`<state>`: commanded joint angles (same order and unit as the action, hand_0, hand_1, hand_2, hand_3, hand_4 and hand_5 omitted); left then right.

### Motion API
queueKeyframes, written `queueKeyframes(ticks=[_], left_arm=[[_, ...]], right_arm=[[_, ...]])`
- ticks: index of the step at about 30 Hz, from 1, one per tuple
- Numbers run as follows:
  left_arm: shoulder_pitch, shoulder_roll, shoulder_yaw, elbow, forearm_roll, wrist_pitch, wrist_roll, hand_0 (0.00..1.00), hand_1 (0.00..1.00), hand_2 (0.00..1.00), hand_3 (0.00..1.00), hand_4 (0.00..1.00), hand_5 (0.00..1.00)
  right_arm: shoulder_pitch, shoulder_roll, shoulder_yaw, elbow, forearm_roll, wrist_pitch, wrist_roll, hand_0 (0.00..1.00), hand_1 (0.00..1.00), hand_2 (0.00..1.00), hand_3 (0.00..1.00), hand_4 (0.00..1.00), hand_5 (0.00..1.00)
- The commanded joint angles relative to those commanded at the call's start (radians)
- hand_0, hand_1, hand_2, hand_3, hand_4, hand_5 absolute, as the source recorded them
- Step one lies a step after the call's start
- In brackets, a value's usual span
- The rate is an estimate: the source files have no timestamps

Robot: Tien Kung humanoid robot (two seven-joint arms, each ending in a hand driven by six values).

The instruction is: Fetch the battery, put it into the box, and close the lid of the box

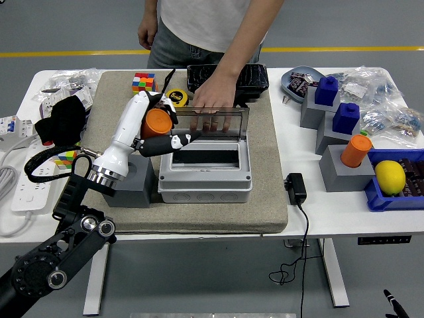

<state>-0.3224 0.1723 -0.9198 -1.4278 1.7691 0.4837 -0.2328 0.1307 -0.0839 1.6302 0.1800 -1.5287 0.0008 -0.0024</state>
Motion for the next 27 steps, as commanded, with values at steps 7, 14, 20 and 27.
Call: queueKeyframes(ticks=[7, 14, 20, 27], left_arm=[[-0.073, -0.001, 0.15, 0.047, 0.149, 0.082, -0.016, 0.038, 0.002, 0.003, 0.002, 0.998, 0.145], [-0.135, -0.044, 0.226, 0.161, 0.166, 0.14, -0.056, 0.04, 0.002, 0.004, 0.002, 0.998, 0.18], [-0.171, -0.094, 0.273, 0.262, 0.116, 0.162, -0.101, 0.041, 0.002, 0.002, 0.002, 0.998, 0.342], [-0.208, -0.141, 0.322, 0.38, 0.063, 0.162, -0.139, 0.04, 0.002, 0.002, 0.002, 0.998, 0.401]], right_arm=[[0.002, -0.002, 0.0, 0.0, -0.006, 0.001, -0.001, 0.847, 0.76, 0.752, 0.803, 0.998, 0.998], [0.004, -0.005, 0.0, 0.0, -0.014, 0.003, -0.002, 0.846, 0.761, 0.752, 0.803, 0.998, 0.998], [0.004, -0.005, 0.001, 0.0, -0.022, 0.003, -0.004, 0.845, 0.761, 0.751, 0.803, 0.998, 0.998], [0.004, -0.004, 0.0, 0.0, -0.026, 0.004, -0.005, 0.846, 0.761, 0.751, 0.802, 0.998, 0.998]])
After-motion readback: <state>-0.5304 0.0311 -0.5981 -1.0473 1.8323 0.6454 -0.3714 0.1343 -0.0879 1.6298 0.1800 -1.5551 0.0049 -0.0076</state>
